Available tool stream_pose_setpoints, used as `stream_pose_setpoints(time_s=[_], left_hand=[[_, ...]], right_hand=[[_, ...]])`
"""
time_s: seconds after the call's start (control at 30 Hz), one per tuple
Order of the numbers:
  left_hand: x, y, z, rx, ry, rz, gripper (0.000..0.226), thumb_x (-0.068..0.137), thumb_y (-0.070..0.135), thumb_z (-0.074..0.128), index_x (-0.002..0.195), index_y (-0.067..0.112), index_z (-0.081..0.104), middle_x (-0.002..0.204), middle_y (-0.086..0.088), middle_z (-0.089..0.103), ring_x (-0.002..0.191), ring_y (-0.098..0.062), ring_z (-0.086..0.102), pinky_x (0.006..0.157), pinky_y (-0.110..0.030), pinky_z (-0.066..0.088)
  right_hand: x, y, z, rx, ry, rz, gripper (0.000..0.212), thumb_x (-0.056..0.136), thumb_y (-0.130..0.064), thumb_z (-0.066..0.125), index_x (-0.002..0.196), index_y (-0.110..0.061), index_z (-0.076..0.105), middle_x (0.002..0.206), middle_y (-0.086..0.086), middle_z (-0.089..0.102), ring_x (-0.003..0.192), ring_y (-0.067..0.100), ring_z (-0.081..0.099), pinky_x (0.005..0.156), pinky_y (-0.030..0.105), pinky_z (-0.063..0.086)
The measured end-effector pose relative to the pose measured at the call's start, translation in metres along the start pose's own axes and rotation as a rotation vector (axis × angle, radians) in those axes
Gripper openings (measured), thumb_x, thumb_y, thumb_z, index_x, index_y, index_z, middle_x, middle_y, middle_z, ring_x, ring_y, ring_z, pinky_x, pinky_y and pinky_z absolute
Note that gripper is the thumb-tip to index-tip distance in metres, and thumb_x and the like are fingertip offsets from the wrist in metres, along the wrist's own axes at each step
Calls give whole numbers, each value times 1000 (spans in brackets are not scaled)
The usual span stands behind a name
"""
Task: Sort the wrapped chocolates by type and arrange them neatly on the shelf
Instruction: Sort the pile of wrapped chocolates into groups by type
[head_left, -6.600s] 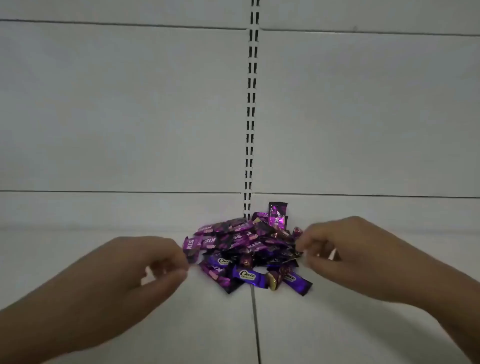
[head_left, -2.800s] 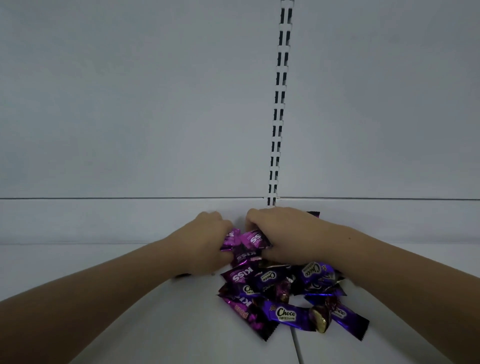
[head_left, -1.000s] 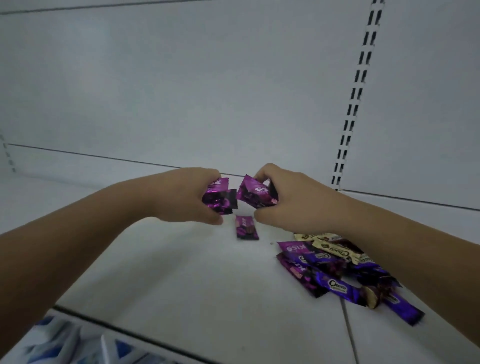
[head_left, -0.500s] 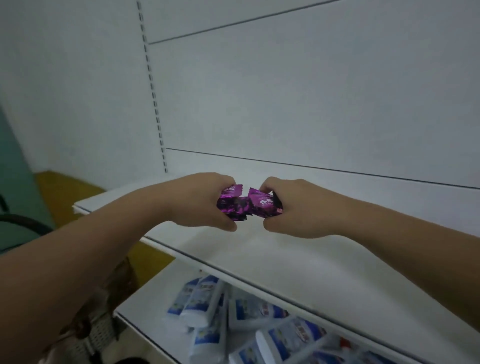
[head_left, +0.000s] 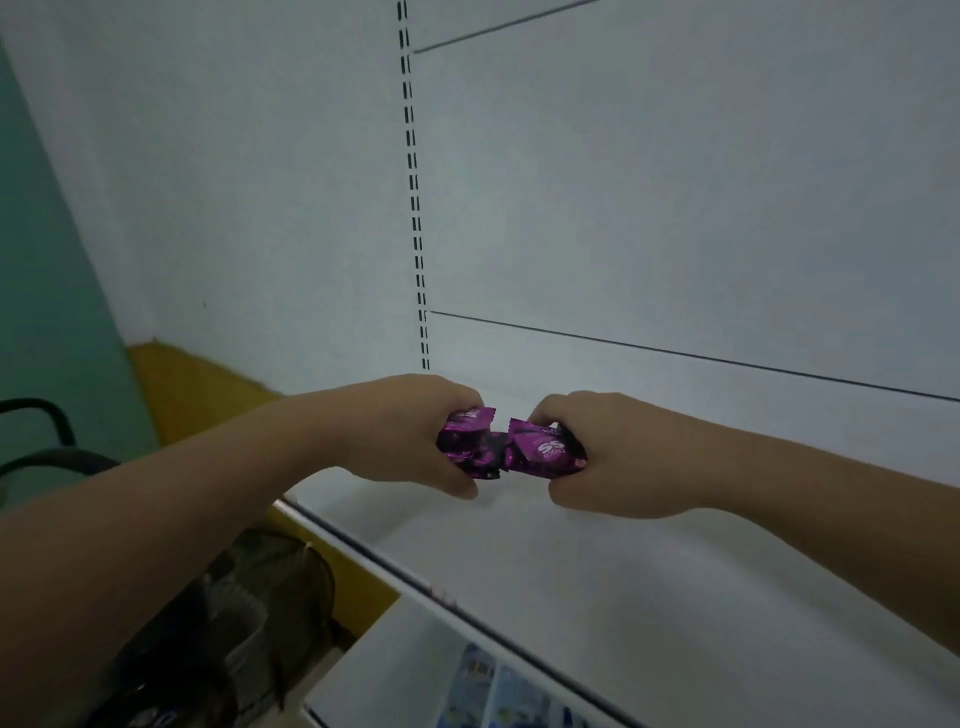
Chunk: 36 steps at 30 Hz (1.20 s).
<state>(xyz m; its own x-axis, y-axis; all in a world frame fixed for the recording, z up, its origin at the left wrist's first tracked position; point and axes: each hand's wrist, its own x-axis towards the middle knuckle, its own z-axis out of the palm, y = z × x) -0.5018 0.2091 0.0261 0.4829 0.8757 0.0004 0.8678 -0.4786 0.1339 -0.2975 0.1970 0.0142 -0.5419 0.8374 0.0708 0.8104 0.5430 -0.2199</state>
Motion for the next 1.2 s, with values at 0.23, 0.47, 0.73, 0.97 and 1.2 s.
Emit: stream_pose_setpoints(time_s=[0.23,0.47,0.73,0.97,1.2], left_hand=[[50,-61,12,-36,-46,31,37,71,51,73,94,25,58,89,5,61,81,-13,58,71,-30,47],[93,-110,16,-60,-43,121,37,70,52,73,96,30,58,91,10,61,83,-8,58,75,-28,49],[142,-150,31,-337,74,205,62,60,44,84,111,31,50,98,14,60,87,-5,59,75,-24,50],[151,-165,39,-752,-92,284,100,48,46,64,139,34,25,127,12,47,107,1,54,85,-16,43],[166,-155,52,-744,18,338,42,78,53,34,106,33,57,122,2,57,117,-17,52,104,-35,40]], right_hand=[[64,17,16,41,-30,60,33,81,-27,59,113,-24,49,97,-1,56,83,15,56,63,25,43],[113,25,33,182,20,153,34,81,-23,61,108,-20,42,96,1,58,76,16,58,57,28,43],[161,23,62,389,294,330,79,67,-33,82,130,-20,34,123,2,45,106,12,53,84,20,48],[173,4,72,359,349,307,80,65,-34,79,132,-28,37,123,-9,45,116,10,48,95,30,47],[193,-4,76,180,227,457,78,54,-64,60,124,-34,41,119,-9,48,114,14,48,95,45,45]])
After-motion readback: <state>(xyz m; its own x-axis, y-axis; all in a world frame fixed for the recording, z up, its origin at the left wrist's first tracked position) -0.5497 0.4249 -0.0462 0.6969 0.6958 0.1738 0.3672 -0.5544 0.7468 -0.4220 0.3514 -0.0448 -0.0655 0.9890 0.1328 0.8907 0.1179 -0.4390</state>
